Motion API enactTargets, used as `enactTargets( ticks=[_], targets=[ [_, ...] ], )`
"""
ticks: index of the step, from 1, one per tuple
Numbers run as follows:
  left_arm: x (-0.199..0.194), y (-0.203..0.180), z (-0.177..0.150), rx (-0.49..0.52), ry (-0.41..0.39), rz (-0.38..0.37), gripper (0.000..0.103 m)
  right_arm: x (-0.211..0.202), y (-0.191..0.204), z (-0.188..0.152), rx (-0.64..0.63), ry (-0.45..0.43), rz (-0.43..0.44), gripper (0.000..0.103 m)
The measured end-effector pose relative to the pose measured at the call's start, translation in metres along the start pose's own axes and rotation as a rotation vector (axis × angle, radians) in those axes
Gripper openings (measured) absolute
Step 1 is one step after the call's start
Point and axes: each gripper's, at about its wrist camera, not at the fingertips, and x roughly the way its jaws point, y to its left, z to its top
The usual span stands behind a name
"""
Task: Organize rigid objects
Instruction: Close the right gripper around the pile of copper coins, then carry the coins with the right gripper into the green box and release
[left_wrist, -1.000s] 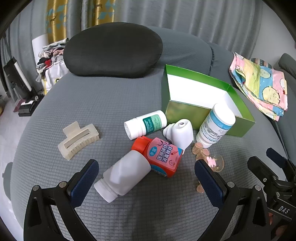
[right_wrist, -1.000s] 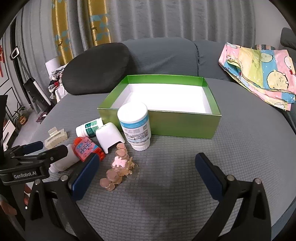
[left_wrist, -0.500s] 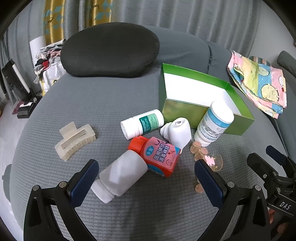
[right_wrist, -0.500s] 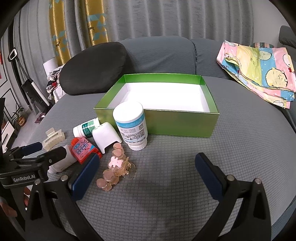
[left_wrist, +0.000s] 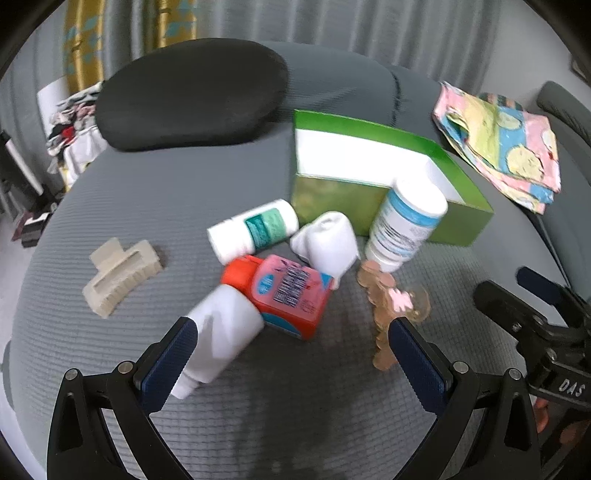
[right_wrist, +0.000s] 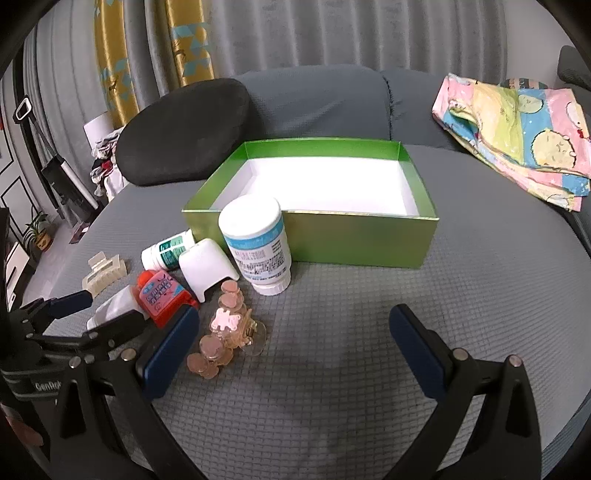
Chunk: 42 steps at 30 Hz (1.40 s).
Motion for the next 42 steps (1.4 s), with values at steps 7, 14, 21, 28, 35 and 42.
enactTargets(
  ticks=[7,14,21,28,35,42],
  targets=[
    [0.023,-0.017,-0.012,0.059,0.098,-0.061,0.103,0.027,-0.014,-0.003,0.097,0.158,0.177,0.102],
    [0.038,-0.036,-0.007,0.108,0.107,-0.137,0.103,0.062,-0.005,0.004,0.129,0.28,0.324,0.096],
    [0.051,-0.051,-0.001,0.146,0.095,-0.178,0.093,0.087,0.001,0.003,0.14,0.36,0.407,0.08],
    [0.064,-0.049,0.0,0.122,0.112,-0.245,0.059,0.101,0.007,0.0,0.109,0.405,0.438,0.052],
    [0.063,-0.055,-0.001,0.14,0.113,-0.272,0.039,0.095,-0.002,-0.003,0.103,0.38,0.45,0.045],
    [0.033,-0.058,-0.005,0.177,0.059,-0.28,0.039,0.07,-0.004,0.001,0.121,0.329,0.463,0.044]
  ],
)
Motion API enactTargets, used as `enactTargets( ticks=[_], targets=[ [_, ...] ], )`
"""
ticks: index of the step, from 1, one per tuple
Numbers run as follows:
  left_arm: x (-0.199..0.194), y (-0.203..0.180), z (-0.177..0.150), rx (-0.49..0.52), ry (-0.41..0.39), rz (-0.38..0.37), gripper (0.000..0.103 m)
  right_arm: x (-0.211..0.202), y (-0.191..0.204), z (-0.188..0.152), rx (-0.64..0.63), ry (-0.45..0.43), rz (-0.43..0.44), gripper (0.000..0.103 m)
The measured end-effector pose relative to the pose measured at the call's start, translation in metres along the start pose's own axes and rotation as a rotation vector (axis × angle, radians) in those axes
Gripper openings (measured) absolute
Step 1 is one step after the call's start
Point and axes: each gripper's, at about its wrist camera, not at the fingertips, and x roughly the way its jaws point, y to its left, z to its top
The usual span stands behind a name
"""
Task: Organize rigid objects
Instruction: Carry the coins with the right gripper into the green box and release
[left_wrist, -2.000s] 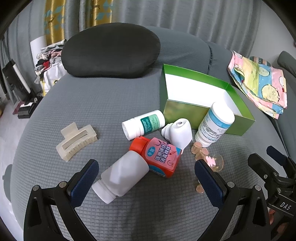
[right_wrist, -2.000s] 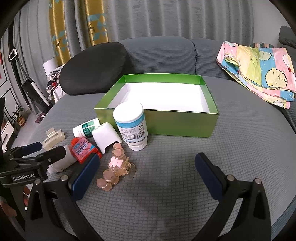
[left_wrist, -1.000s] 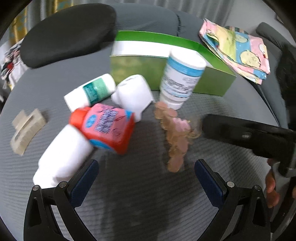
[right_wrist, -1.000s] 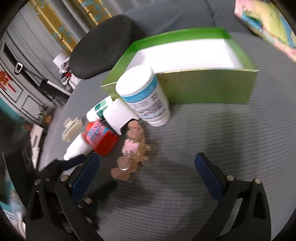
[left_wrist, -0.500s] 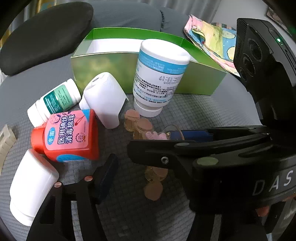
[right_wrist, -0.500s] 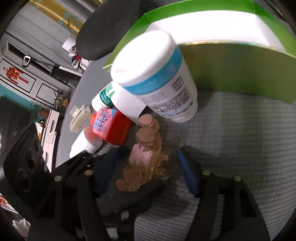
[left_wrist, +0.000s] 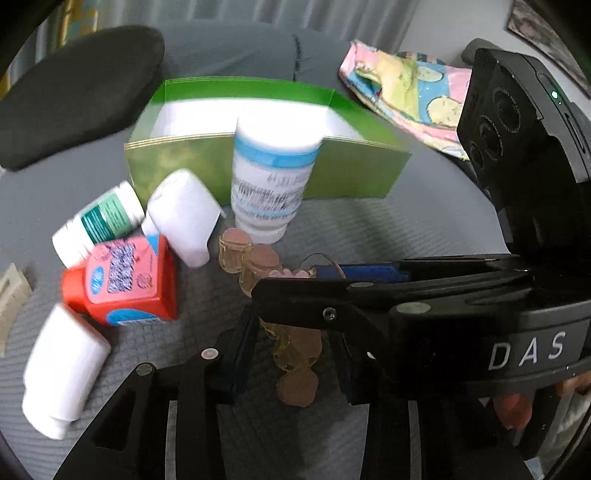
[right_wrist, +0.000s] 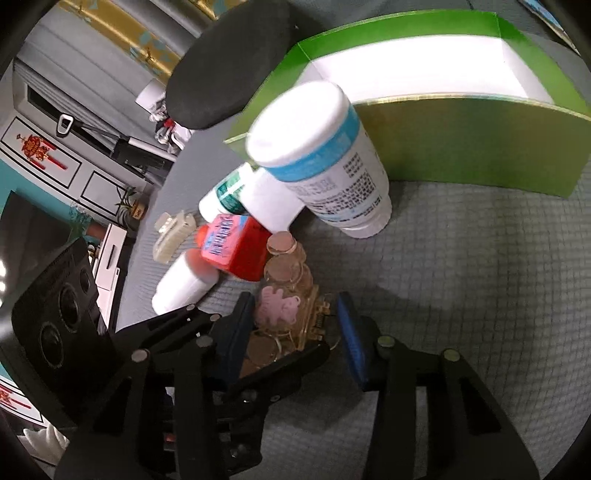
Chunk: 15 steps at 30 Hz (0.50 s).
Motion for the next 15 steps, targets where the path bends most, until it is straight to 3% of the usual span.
enactTargets(
  ticks=[8,15],
  targets=[
    [-0.052,-0.019,0.035,0.125,-0.13,0.06,0.039,-0.052,0.034,0.017,-0.057,-0.143,0.033,0.044],
    [-0.063,-0.016,0.09,0.152,-0.203,0.077,0.038,-0.072,0.045,0.07,-0.108,-0.246,0.026,0.044]
  ],
)
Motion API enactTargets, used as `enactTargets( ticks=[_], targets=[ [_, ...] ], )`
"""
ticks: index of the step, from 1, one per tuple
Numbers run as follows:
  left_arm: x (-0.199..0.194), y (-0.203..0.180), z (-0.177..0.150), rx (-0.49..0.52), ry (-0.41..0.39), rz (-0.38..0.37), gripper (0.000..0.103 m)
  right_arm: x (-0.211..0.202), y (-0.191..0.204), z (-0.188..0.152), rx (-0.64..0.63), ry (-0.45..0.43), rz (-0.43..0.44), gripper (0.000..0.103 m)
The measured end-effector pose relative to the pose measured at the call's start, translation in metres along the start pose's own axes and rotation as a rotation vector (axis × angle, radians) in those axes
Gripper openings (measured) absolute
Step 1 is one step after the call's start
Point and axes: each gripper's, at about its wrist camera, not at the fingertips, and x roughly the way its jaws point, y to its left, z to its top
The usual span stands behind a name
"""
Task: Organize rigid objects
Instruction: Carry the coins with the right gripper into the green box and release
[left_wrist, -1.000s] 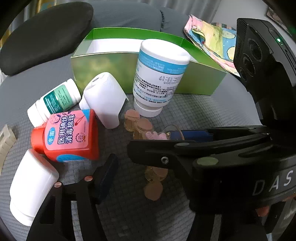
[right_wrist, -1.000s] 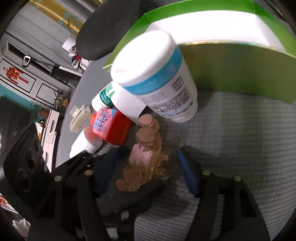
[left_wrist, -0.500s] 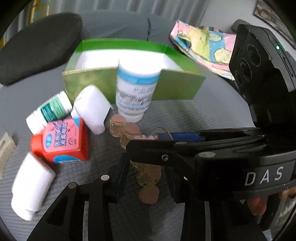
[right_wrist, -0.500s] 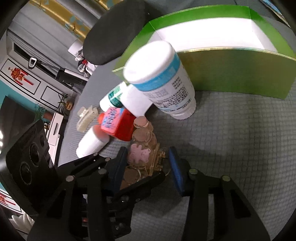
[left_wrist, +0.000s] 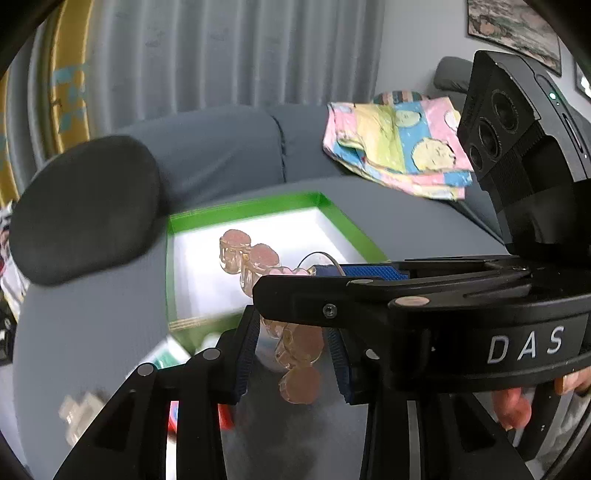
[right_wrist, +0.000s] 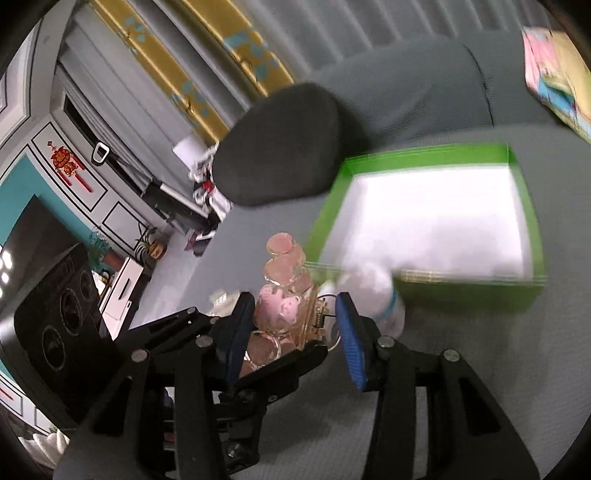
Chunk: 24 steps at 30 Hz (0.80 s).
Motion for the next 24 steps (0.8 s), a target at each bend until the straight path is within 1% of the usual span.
enactTargets(
  ticks=[1,3,5,7,11,17,18,20,22,23,24],
  targets=[
    [0.005,0.004,0.009,-0.002,-0.007,0.001,0.038,0.0,-0.003,0.006,-0.003,-0.006,-0.001,0.044],
    [0.012,0.007,0.016,-0.006,-0.017,-0.001,0.038,0.004,-0.008,0.022,-0.012,-0.025,-0.003,0.044],
    [0.028,0.009,0.034,-0.007,-0.02,-0.001,0.038,0.009,-0.018,0.035,-0.008,-0.034,0.0,0.044],
    [0.043,0.014,0.045,-0.009,-0.016,-0.001,0.038,0.013,-0.028,0.047,-0.008,-0.039,-0.005,0.044],
    [0.061,0.017,0.048,-0.007,0.003,0.005,0.038,0.023,-0.049,0.064,0.011,-0.038,-0.014,0.045],
    [0.104,0.027,0.053,-0.023,0.081,-0.009,0.038,0.043,-0.074,0.07,0.063,-0.002,-0.016,0.043],
    [0.11,0.027,0.053,-0.024,0.094,-0.012,0.038,0.046,-0.076,0.07,0.07,0.002,-0.019,0.045],
    [0.12,0.029,0.05,-0.037,0.121,-0.021,0.038,0.051,-0.081,0.068,0.084,0.014,-0.022,0.045],
    [0.13,0.031,0.044,-0.051,0.151,-0.02,0.038,0.055,-0.083,0.066,0.088,0.021,-0.053,0.046],
    [0.133,0.031,0.043,-0.052,0.155,-0.012,0.038,0.057,-0.085,0.065,0.094,0.026,-0.058,0.047],
    [0.135,0.032,0.041,-0.053,0.159,0.0,0.038,0.058,-0.087,0.066,0.1,0.029,-0.06,0.051]
  ],
)
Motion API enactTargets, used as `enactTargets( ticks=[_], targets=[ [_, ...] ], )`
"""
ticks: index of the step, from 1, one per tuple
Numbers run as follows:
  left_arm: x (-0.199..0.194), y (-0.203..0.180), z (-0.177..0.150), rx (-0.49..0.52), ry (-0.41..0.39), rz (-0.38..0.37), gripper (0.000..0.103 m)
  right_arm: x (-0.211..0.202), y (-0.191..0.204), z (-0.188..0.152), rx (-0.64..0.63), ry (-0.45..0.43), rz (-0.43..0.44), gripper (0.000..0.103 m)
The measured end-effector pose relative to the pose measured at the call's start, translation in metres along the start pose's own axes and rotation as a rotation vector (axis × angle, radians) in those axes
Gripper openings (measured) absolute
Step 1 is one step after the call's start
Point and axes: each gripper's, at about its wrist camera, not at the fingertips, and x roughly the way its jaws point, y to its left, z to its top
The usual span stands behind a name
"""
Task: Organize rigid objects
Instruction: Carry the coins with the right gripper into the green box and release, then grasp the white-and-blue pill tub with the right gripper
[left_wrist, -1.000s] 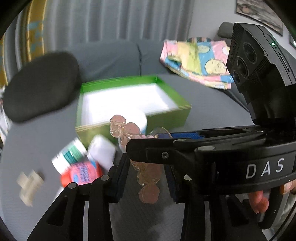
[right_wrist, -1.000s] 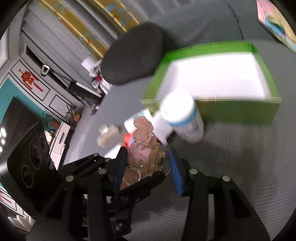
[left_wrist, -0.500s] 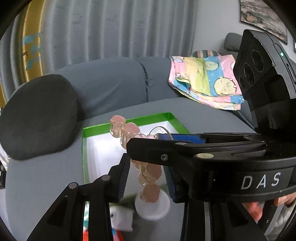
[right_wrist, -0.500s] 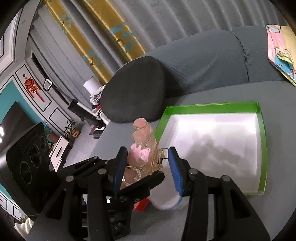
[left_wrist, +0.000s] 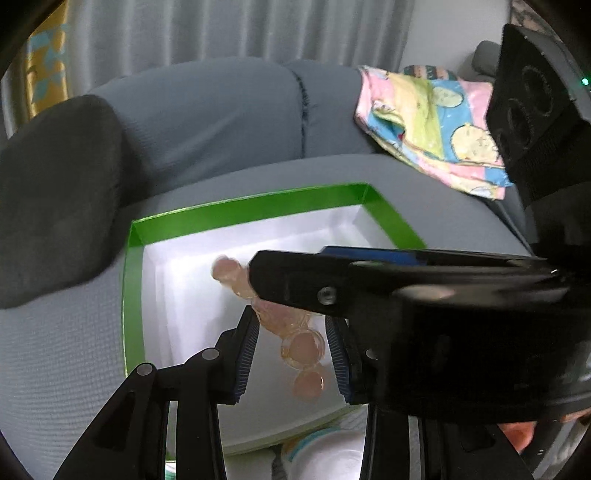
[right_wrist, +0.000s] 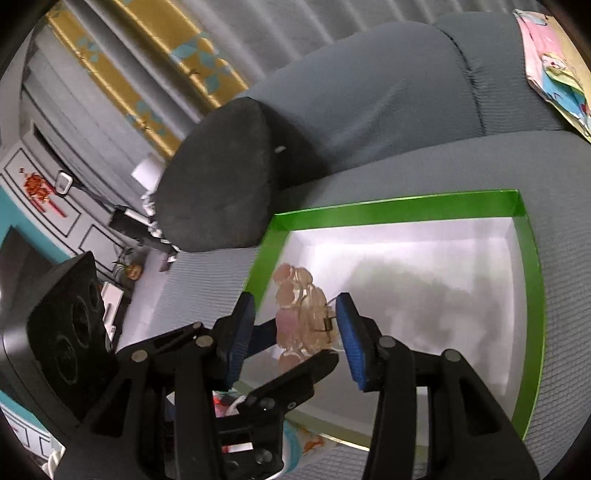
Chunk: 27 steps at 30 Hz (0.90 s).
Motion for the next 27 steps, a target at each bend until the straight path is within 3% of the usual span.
enactTargets(
  ticks=[2,4,5,6,12,16,20,27],
  targets=[
    [0.002,0.004,-0.002,-0.012,0.008,0.027,0.043,-0.003,-0.004,-0.001,0.013,-0.011,-0.033,0.061],
    [-0.001,0.01,-0.002,-0.033,0.002,0.046,0.076,-0.01,-0.009,-0.004,0.03,-0.04,-0.048,0.079],
    [-0.004,0.013,-0.002,-0.041,-0.01,0.061,0.098,-0.013,-0.012,-0.005,0.037,-0.053,-0.057,0.081],
    [-0.008,0.015,-0.002,-0.047,-0.027,0.074,0.103,-0.018,-0.014,-0.006,0.04,-0.068,-0.075,0.083],
    [-0.034,0.019,-0.002,-0.064,-0.108,0.133,0.103,-0.046,-0.012,-0.013,0.022,-0.116,-0.112,0.083],
    [-0.055,0.018,-0.011,-0.063,-0.148,0.145,0.103,-0.071,0.0,-0.021,-0.027,-0.169,-0.141,0.096],
    [-0.077,0.014,-0.023,-0.055,-0.179,0.17,0.103,-0.089,0.018,-0.03,-0.092,-0.205,-0.183,0.102],
    [-0.113,0.002,-0.046,-0.045,-0.215,0.2,0.103,-0.115,0.039,-0.05,-0.163,-0.234,-0.22,0.102]
  ],
)
